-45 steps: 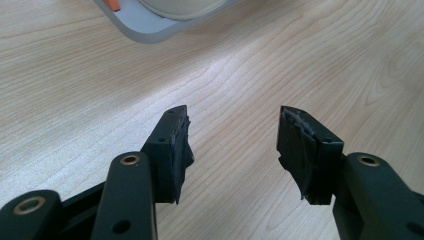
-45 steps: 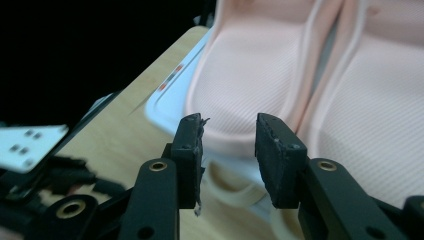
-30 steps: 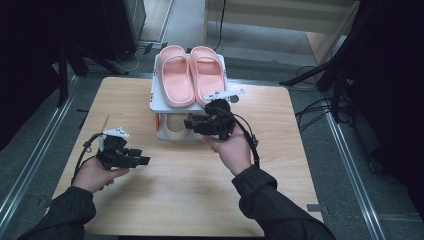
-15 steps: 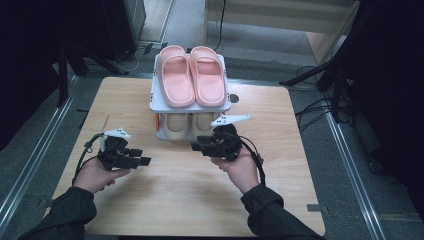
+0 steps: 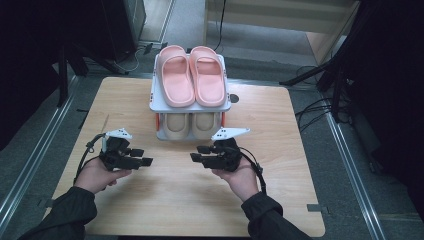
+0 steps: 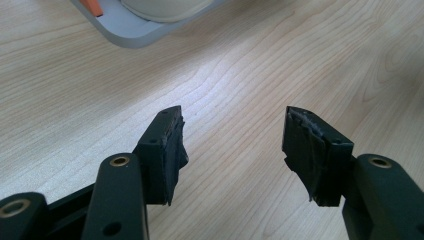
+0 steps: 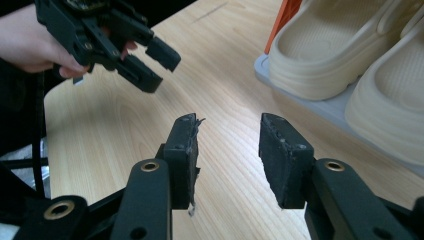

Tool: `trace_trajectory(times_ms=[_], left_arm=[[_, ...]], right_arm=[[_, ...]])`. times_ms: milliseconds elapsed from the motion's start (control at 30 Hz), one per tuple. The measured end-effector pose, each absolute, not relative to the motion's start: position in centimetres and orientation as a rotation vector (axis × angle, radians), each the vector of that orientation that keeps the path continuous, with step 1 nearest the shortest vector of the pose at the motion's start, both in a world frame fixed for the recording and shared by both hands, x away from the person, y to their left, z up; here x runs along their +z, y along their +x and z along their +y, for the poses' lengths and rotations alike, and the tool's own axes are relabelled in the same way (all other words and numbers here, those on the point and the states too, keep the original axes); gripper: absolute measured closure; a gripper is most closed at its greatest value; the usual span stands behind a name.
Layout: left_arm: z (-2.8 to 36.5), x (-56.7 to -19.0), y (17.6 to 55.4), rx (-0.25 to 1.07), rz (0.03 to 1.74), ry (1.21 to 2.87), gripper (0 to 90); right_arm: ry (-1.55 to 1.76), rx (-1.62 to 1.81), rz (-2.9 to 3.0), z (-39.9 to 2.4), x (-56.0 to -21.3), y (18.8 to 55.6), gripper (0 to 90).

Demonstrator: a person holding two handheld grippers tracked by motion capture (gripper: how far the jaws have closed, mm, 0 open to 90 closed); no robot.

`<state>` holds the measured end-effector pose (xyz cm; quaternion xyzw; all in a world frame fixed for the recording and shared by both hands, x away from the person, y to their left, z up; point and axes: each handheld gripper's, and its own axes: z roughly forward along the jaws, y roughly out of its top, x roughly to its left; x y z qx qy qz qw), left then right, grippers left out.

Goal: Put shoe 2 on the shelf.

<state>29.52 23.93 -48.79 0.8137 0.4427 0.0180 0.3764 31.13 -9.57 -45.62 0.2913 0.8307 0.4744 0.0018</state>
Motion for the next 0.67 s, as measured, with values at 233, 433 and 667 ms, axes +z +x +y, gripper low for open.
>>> trace_trajectory(times_ms=[233, 433, 667], left_arm=[[23.9, -48.7, 29.4, 0.046, 1.126, 2.073, 40.0], [24.0, -48.7, 29.4, 0.049, 1.126, 2.071, 38.9], [23.8, -48.5, 29.3, 0.059, 1.119, 2.060, 37.3]], right_arm=[[0.897, 1.485, 2.619, -9.7, -46.6, 30.7, 58.1], [0.871, 1.488, 2.610, -9.9, -46.9, 30.6, 56.6], [0.865, 1.468, 2.614, -10.1, -47.1, 30.7, 56.2]])
